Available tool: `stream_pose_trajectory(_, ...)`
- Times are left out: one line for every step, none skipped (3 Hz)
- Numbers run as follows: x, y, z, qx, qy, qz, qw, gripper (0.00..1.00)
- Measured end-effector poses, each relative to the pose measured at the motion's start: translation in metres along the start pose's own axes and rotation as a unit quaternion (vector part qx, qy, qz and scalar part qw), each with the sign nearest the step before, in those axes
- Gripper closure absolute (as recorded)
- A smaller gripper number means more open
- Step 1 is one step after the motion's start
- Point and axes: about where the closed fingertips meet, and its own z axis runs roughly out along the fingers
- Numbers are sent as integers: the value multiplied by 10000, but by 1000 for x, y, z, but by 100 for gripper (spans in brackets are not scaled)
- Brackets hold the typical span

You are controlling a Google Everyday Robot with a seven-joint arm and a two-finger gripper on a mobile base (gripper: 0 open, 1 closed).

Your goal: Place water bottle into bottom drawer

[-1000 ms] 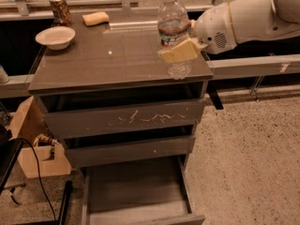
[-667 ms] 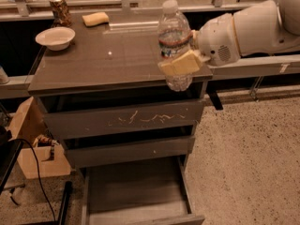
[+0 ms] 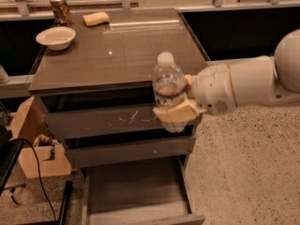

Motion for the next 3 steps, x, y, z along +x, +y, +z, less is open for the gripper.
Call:
stream_pose_trajectory(41,24,24,-67,-37,-16,10000,100)
stream_pose_trajectory(81,26,54,-30,-121,13,9999,100)
stream_pose_trajectory(81,26,54,-30,-121,13,9999,100)
